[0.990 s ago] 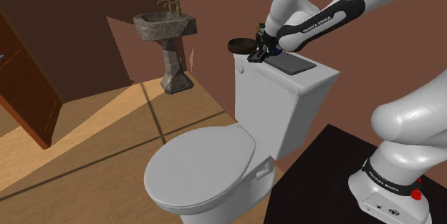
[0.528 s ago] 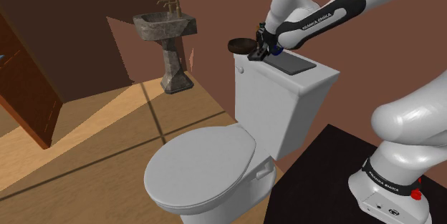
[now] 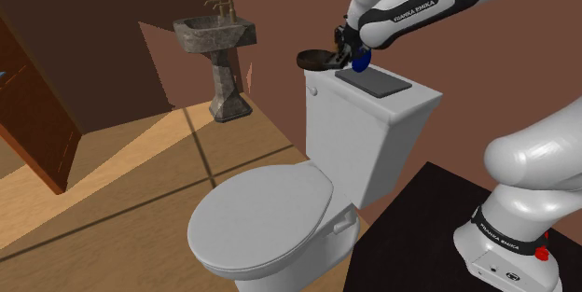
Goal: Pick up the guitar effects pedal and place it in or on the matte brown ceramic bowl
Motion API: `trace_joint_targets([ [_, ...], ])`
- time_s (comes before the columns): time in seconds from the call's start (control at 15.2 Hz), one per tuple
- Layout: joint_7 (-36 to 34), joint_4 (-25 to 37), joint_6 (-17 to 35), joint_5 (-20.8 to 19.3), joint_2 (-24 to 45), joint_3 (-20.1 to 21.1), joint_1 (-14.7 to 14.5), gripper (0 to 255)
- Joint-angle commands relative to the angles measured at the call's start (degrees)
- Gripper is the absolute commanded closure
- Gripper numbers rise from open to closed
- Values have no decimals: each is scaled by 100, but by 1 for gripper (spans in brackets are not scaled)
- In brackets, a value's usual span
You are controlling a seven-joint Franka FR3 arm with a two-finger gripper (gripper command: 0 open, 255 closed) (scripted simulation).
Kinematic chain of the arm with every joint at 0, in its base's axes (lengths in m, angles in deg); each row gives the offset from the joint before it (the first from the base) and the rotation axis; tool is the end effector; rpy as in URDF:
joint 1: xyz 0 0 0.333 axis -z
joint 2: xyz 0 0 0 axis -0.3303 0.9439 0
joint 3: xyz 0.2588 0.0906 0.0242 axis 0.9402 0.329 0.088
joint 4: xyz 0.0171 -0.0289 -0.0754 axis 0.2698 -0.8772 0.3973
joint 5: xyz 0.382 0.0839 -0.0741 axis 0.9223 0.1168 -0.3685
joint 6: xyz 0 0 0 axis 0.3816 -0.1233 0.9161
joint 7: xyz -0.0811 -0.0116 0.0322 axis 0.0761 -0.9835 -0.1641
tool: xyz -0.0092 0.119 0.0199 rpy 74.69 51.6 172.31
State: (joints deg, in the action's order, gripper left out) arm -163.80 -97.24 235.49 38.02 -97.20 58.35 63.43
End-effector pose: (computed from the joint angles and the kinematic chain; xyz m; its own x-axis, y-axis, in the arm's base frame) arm 0.5500 -0.0788 0.4578 -0.0224 -0.9252 0.3788 -0.8880 -0.1556 -0.4326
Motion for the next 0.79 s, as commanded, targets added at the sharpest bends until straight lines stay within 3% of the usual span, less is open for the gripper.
trace_joint_targets([
  [0.0,94,129,-151,89,-31,-30,-31,255],
  [0.73,524,793,-929,463,-200,-188,-150,255],
])
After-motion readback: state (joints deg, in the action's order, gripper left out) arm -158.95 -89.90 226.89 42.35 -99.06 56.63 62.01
